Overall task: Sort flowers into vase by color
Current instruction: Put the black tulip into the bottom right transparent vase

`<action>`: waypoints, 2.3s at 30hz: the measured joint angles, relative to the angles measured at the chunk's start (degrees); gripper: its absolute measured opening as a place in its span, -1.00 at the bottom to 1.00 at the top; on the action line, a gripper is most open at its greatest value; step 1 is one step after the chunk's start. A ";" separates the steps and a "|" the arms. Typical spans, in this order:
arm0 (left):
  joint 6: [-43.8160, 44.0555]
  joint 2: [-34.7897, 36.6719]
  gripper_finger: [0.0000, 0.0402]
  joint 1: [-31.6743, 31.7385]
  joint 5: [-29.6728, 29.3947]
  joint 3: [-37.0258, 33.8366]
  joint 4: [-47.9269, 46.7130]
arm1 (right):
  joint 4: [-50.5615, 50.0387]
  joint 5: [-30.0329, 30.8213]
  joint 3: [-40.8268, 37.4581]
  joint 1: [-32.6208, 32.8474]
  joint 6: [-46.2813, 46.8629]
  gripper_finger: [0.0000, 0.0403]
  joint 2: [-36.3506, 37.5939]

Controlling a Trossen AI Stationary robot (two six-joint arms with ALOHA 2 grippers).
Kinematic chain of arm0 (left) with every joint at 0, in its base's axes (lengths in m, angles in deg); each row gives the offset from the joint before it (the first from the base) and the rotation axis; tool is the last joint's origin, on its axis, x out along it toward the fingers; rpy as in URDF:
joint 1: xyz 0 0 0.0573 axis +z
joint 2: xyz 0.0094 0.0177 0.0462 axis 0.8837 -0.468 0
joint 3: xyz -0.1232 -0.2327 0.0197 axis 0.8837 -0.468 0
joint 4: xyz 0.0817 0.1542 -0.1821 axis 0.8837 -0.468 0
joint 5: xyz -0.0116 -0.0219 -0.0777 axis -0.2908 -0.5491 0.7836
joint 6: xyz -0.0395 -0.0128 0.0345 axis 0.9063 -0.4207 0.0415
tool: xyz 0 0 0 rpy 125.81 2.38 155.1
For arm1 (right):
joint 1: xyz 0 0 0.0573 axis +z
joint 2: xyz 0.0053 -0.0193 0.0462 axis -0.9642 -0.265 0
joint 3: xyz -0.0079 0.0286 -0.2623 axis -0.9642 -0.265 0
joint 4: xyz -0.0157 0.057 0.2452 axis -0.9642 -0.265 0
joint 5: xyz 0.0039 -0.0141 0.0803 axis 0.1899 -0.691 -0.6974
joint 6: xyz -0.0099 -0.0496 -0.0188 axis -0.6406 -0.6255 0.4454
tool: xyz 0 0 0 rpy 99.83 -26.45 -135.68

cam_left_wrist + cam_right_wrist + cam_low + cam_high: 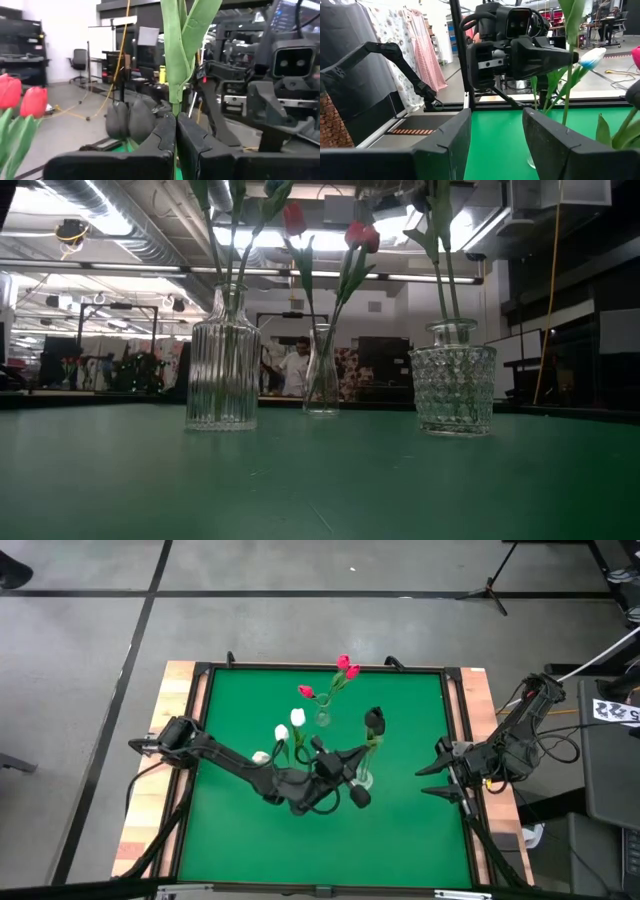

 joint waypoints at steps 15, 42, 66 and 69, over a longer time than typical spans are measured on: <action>-10.30 -6.61 -1.00 1.01 0.82 -4.97 22.26 | 0.15 -2.66 0.00 0.00 1.20 -0.12 0.00; 7.97 -8.89 -1.00 1.46 1.50 -10.27 15.08 | -1.63 -1.51 0.00 0.00 -0.26 -0.12 -0.02; 10.20 -11.72 -0.47 0.60 4.04 -10.27 4.77 | -1.79 -1.65 0.00 0.00 -0.30 -0.12 -0.02; 10.73 -11.35 -0.29 0.16 5.10 -10.24 4.76 | -1.79 -2.27 0.00 0.00 -0.35 -0.12 -0.02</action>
